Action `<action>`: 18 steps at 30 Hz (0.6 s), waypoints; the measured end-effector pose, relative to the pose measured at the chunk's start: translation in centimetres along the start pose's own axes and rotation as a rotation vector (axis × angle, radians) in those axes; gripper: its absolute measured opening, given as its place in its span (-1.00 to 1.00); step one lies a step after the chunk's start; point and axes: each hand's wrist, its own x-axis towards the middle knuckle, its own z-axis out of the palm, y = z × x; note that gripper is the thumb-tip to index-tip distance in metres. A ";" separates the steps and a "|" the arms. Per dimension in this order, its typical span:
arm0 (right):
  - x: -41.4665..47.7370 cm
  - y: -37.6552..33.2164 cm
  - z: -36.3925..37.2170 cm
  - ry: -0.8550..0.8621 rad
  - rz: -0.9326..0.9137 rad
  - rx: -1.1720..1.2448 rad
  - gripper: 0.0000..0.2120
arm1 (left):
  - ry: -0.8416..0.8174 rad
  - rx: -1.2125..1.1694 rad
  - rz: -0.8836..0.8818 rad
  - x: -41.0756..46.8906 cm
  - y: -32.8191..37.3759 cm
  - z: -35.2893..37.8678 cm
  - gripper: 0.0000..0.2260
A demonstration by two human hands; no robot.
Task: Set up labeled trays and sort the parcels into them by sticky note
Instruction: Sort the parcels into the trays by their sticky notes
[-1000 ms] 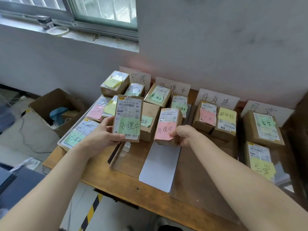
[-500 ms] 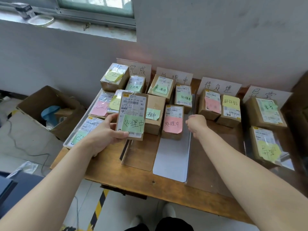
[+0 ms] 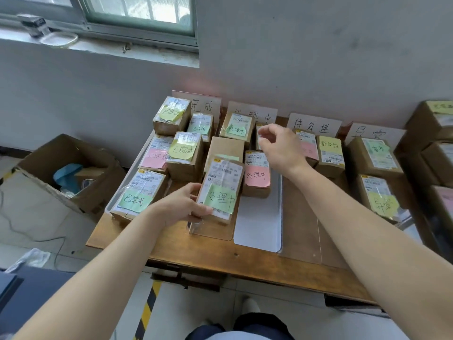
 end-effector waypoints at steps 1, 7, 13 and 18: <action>-0.4 0.0 0.1 -0.006 0.000 -0.007 -0.75 | -0.015 0.019 -0.033 0.1 -0.8 0.2 -0.35; -3.0 -0.6 -0.7 0.025 -0.017 -0.092 -0.77 | 0.015 0.054 -0.182 1.9 -4.3 1.3 -0.45; -5.8 -1.9 -2.6 0.119 -0.064 -0.161 -0.74 | 0.157 0.109 -0.188 3.1 -4.6 2.8 -0.63; -8.4 -2.3 -4.4 0.149 -0.036 -0.173 -0.75 | 0.331 0.337 -0.137 3.0 -3.7 4.0 -0.72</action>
